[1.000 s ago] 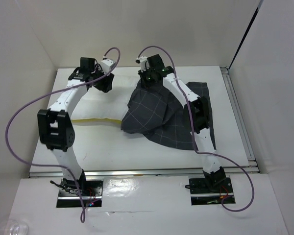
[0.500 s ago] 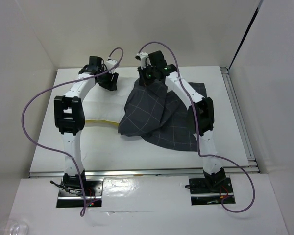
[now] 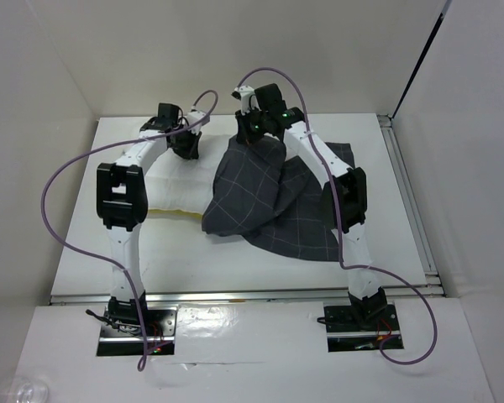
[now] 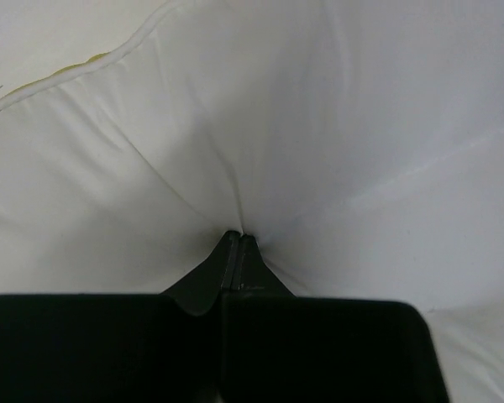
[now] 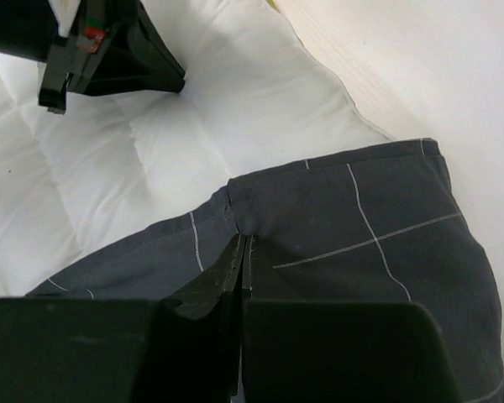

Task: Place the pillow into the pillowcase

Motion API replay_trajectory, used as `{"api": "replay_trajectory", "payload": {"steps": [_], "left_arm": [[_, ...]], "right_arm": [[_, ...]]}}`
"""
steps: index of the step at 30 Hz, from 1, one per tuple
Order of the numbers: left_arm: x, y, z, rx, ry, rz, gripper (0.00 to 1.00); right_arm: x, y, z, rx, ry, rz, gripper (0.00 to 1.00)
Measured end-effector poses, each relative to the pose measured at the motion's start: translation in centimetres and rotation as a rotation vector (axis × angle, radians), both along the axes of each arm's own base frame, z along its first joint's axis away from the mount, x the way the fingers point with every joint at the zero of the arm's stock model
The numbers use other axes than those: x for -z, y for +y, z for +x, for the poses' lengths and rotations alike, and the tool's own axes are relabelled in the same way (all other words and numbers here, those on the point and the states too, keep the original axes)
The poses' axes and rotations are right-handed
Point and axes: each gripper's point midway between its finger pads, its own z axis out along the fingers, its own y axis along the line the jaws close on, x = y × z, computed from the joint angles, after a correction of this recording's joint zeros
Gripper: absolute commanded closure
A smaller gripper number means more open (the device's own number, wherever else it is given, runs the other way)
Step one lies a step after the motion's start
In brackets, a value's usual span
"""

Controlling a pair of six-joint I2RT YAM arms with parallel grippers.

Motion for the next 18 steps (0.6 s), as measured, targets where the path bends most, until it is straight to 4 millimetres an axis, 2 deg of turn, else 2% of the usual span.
{"api": "replay_trajectory", "payload": {"steps": [5,14,18], "left_arm": [[-1.7,-1.2,-1.7,0.083,-0.008,-0.054,1.0],[-6.6,-3.3,-6.1,0.276,0.064,-0.169,1.0],[-6.0,-3.7,-9.5,0.333,0.122,-0.186,1.0]], "right_arm": [[0.0,0.1,-0.2,-0.001,0.011,0.002,1.0],[0.5,-0.2,-0.6,0.002,0.033,-0.013,1.0],[0.6,-0.1,-0.6,0.002,0.036,-0.011,1.0]]}}
